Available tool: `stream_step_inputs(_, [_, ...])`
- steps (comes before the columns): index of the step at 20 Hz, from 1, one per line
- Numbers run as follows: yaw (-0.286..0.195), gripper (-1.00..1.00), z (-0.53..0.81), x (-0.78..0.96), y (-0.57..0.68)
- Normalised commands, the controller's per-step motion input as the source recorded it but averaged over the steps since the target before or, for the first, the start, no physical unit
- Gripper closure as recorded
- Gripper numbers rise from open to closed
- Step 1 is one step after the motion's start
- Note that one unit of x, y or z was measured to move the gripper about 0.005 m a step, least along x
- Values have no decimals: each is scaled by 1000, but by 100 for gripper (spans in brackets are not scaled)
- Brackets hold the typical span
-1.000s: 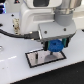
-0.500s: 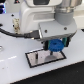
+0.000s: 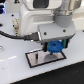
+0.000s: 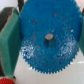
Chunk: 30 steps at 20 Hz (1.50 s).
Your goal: Insert the blue gear onto the right peg, followed by the red gear
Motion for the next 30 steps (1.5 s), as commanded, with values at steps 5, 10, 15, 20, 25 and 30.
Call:
stream_step_inputs(5, [0, 100, -2, 146, -107])
stream_step_inputs(10, [0, 100, -187, 136, -24])
stream_step_inputs(15, [0, 100, -172, 149, -44])
stream_step_inputs(20, [0, 100, 339, 246, -203])
stream_step_inputs(25, [0, 100, 50, 136, -101])
stream_step_inputs(30, [0, 100, -168, 196, 12])
